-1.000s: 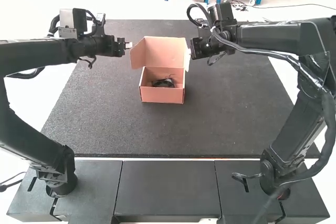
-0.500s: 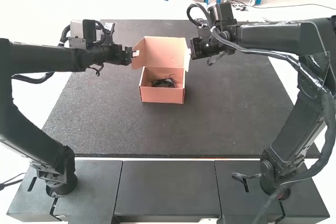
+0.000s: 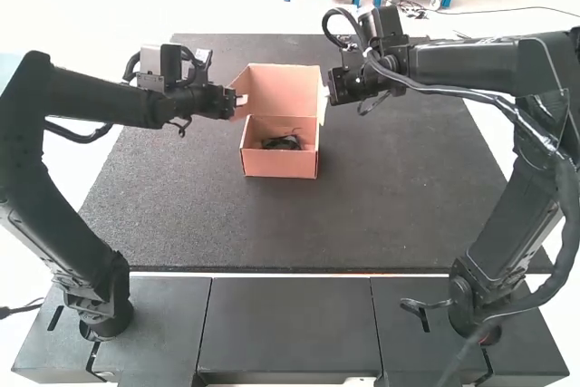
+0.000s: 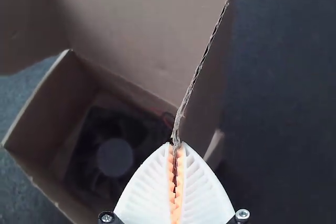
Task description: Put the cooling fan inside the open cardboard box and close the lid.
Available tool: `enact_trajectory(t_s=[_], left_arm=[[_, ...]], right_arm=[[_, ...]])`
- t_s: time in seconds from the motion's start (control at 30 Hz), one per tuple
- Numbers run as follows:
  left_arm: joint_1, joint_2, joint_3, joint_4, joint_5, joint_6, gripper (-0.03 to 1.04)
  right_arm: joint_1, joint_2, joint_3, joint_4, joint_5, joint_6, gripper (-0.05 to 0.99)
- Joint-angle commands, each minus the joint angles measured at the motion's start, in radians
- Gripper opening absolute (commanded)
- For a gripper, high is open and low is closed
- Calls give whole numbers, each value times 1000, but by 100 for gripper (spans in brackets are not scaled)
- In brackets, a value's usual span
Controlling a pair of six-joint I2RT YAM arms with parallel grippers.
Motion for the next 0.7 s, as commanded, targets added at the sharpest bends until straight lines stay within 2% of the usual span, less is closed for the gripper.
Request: enact_trajectory(t_s=[0.0,0.1,0.23,0.27,0.33,0.4,0.47,0.53,0.63,0.67], left_arm=[[18,-9,56,7,-15,7,62],[30,-9,80,-10,-17,7,49],[33,-9,113,-43,-17,10,48],[33,-9,122,-49,-17,13,43],[33,-9,131,-59,-17,14,24],[30,-9,136,-62,-17,14,12],[29,-9,140,-69,-17,14,7],[27,-11,145,-85,-17,14,12],[26,-16,149,-103,-17,14,56],[26,-19,149,-108,-17,14,65]], right_arm=[[-3,-12,-14,-3,-16,-10,-2],[0,-12,-29,0,-16,-10,-2],[4,-12,-38,3,-16,-10,-2],[4,-11,-38,3,-18,-10,-2],[4,-9,-35,5,-18,-10,-2],[4,-8,-34,6,-18,-10,-2],[4,-8,-31,8,-18,-10,-2],[1,-6,-26,8,-19,-10,-2],[-2,-5,-12,8,-24,-10,-2],[-2,-3,-6,8,-24,-10,-2]])
